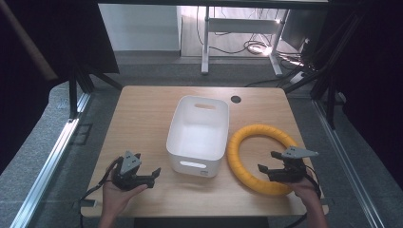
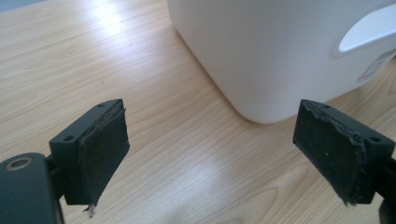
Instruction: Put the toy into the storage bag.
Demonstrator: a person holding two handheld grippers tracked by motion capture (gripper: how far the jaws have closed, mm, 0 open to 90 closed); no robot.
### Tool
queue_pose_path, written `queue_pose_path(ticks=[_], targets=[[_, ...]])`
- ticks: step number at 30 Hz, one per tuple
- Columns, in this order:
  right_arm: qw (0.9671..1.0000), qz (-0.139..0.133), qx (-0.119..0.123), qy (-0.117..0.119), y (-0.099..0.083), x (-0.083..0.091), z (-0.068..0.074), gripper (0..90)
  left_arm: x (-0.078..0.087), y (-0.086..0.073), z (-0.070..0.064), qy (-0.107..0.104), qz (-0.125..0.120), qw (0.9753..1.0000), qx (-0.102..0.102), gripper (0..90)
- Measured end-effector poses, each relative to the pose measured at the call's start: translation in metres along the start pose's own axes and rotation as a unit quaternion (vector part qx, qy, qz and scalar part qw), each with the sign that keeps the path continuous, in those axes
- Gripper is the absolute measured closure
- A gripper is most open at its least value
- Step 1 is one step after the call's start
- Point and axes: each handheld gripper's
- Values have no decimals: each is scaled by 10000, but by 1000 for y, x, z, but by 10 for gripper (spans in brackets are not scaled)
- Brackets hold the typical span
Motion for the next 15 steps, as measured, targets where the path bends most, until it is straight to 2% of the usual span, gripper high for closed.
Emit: queue_pose_path(ticks=[2,7,9,11,14,15], targets=[[10000,12,-10,50,0,-1,4,215,-3,0,1,-59,49,10000,-28,105],[9995,247,185,98,8,-10,16,245,-11,-3,0,-174,230,9994,-215,108],[9987,378,216,246,13,-11,22,247,-12,-2,0,-143,309,9992,-204,129],[9968,629,327,369,21,-10,26,260,-12,-2,1,-133,337,9993,-135,133],[9944,813,356,569,36,-3,28,287,-9,-1,-1,-175,327,9993,-43,133],[9923,959,350,706,41,-1,30,293,-9,-2,-2,-162,333,9993,-29,134]])
Point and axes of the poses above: each handheld gripper's, and its own axes: x roughly backward along the jaws, y roughly out of its top, z roughly to its left, and after that the axes turned 10 degrees about -z, right-handed
